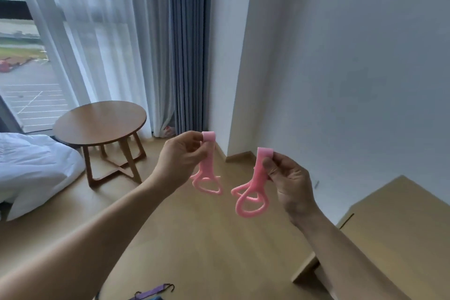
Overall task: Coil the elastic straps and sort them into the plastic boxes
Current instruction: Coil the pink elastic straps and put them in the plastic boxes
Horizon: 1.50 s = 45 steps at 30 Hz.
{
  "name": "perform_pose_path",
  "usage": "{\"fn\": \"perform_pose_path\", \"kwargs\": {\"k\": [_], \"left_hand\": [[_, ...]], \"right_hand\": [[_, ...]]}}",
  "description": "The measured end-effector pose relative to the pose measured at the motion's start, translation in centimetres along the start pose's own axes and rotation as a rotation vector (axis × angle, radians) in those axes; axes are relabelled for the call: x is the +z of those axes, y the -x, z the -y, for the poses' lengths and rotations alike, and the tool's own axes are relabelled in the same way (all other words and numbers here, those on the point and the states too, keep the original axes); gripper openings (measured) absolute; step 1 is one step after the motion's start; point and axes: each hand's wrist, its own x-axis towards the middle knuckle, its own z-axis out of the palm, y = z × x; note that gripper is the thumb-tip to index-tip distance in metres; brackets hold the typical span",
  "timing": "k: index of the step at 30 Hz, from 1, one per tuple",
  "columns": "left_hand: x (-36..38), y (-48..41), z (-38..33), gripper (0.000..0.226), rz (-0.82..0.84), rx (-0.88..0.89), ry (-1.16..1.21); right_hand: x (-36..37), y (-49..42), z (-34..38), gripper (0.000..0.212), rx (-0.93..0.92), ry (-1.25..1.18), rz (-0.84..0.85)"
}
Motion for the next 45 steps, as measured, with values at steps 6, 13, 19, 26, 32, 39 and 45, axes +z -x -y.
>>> {"fn": "perform_pose_path", "kwargs": {"k": [6,13,19,26,32,39,45], "left_hand": [[8.1,0.3,-2.9,0.013,0.099,0.021,0.01],[22.9,3.9,-6.7,0.011,0.384,-0.023,0.105],[33.5,7.8,-10.3,0.02,0.548,-0.08,0.332],[42.4,11.1,-13.2,0.023,0.789,-0.086,0.441],[47.7,11.9,-13.8,0.048,0.929,-0.041,0.374],[54.7,11.3,-13.1,0.027,0.938,-0.083,0.378],[61.5,9.7,-13.8,0.028,1.027,-0.123,0.451]], "right_hand": [[-8.1,2.5,2.3,0.012,-0.031,0.162,-0.082],[-18.9,6.0,6.3,0.016,-0.126,0.235,-0.058],[-27.9,8.1,8.3,0.006,-0.139,0.271,-0.167],[-37.2,10.7,9.1,0.008,-0.158,0.419,-0.326],[-43.1,12.8,8.4,0.01,-0.068,0.508,-0.545],[-47.8,13.9,6.4,0.034,0.028,0.305,-0.647],[-49.6,15.7,4.2,0.036,0.245,0.285,-0.59]]}}
